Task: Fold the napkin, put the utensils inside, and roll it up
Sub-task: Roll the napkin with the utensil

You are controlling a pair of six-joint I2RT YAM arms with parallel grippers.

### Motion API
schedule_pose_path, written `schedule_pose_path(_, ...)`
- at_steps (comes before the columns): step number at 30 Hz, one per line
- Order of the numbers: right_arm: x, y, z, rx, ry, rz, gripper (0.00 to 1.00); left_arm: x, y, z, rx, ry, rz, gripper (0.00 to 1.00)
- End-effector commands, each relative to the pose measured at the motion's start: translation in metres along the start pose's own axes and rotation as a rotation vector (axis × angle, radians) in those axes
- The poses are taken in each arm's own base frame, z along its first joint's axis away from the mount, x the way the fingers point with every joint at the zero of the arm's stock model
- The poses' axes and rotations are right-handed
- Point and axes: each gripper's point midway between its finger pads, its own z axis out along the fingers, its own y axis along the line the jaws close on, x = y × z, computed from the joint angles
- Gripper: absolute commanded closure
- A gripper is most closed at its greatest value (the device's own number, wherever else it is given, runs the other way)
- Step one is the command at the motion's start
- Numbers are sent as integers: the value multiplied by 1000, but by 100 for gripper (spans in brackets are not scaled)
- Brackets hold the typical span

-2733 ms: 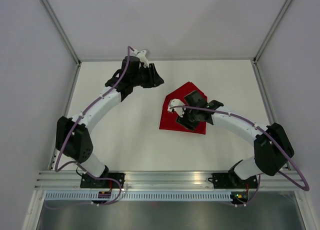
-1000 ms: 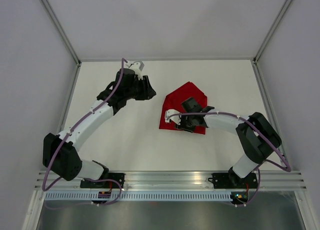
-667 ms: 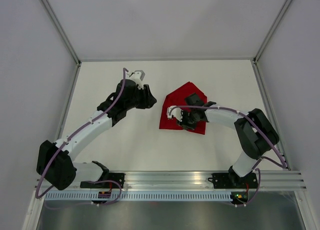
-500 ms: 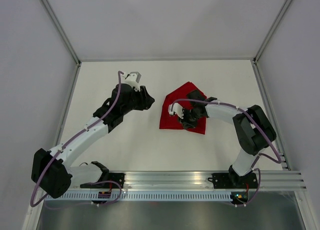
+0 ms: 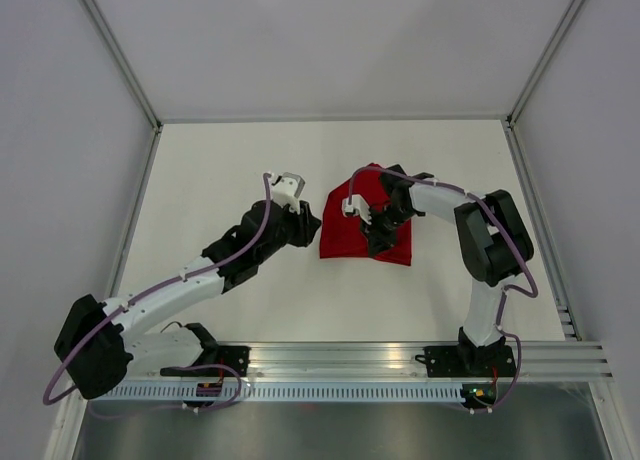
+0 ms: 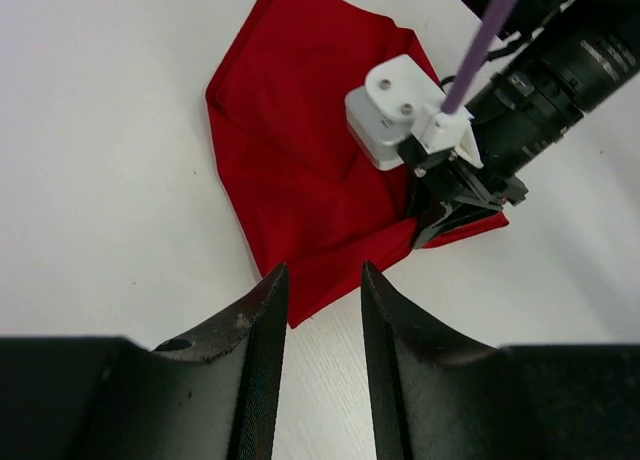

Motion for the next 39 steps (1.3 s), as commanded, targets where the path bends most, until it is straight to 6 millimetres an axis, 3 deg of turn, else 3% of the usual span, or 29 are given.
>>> schedule_pose_path(1,60,28,14,-138,180,102,78,-11,-10,5,20,-91,125,60)
schedule_pose_path(6,63,25,15,-161,189,121,79,24,-44,19,107,-40,311,58)
schedule_pose_path(9,65,23,16,-171,195,131,79,35,-59,27,134,-16,393,57)
schedule_pose_path(11,66,23,16,-178,199,139,79,55,-69,35,150,31,485,55)
schedule_pose_path(12,66,23,15,-178,198,140,79,55,-75,39,149,31,507,54)
schedule_pose_path(13,66,22,16,-181,200,143,79,72,-78,46,158,72,558,53)
schedule_pose_path(17,67,20,15,-181,207,148,80,87,-90,62,177,117,646,48)
schedule_pose_path(29,70,15,16,-187,219,166,80,128,-106,83,271,233,845,43)
schedule_pose_path(39,72,13,16,-189,226,178,80,151,-102,91,299,293,919,43)
